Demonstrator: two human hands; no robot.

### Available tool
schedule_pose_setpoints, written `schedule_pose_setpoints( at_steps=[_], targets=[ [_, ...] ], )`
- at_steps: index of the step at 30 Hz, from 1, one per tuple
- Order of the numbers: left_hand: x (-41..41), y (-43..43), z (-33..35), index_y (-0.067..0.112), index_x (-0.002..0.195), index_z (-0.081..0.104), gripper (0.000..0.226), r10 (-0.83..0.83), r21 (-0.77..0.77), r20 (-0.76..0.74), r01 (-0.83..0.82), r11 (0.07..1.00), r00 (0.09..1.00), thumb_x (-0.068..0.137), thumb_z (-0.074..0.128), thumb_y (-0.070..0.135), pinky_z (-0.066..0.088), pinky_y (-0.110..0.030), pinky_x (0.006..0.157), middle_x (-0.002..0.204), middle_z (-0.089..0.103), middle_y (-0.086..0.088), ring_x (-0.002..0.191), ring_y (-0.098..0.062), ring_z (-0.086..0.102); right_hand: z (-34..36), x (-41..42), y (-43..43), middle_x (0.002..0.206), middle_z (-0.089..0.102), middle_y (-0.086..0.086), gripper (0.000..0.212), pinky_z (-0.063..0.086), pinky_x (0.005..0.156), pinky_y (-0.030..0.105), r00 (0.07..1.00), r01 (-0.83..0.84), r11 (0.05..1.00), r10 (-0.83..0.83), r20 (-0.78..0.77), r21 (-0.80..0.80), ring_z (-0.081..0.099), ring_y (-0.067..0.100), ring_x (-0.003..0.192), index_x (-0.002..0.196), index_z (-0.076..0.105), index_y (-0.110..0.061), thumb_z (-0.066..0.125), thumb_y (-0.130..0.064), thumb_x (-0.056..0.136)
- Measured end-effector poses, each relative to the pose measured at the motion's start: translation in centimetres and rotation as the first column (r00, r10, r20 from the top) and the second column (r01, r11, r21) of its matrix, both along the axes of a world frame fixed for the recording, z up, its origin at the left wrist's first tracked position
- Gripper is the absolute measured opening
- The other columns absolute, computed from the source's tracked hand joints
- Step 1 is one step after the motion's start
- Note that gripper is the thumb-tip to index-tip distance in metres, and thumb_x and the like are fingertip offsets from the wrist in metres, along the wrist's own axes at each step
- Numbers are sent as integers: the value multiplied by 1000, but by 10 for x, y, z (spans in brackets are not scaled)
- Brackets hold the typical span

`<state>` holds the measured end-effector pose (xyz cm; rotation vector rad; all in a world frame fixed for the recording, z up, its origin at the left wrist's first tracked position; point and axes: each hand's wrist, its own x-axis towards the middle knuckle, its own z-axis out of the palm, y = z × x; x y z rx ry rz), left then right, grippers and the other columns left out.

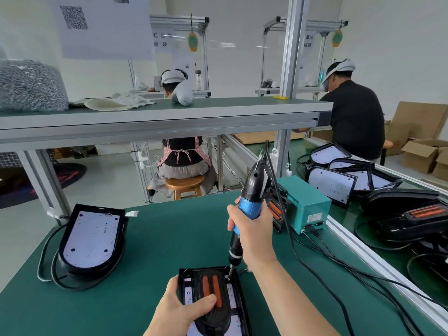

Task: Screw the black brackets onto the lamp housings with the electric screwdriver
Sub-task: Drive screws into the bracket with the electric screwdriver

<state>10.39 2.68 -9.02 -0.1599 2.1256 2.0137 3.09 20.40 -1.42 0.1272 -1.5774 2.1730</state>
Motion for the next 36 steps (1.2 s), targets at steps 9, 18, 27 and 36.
schedule_pose_setpoints(
  at_steps=[9,18,27,36],
  targets=[
    [-1,2,0,27,112,64,85,25,-67,-17,-26,997,1000,33,92,42,52,-32,85,94,77,10,91,-11,72,-4,-4,2,55,52,5,20,45,52,23,998,-58,998,58,14,15,48,18,48,83,54,-13,69,-13,70],
    [-2,7,11,15,121,64,95,-8,-116,-65,1,993,998,33,88,43,49,-45,101,107,75,-5,102,-24,70,5,2,4,61,57,3,38,49,60,22,972,-236,970,237,0,50,54,16,56,109,64,-13,74,-19,74],
    [1,10,8,19,110,67,65,120,-175,-15,-121,977,993,53,98,21,50,-30,77,94,76,3,89,-17,71,9,15,28,69,53,3,28,48,54,25,969,-231,795,237,-65,-561,49,14,53,94,60,-13,80,-9,75],
    [12,17,16,14,127,55,73,214,-223,0,-208,952,977,66,92,32,48,-37,93,109,69,2,101,-20,65,-58,29,41,69,53,-1,26,50,47,20,939,-48,437,325,109,-898,52,7,50,90,59,-8,75,-26,78]
  ],
)
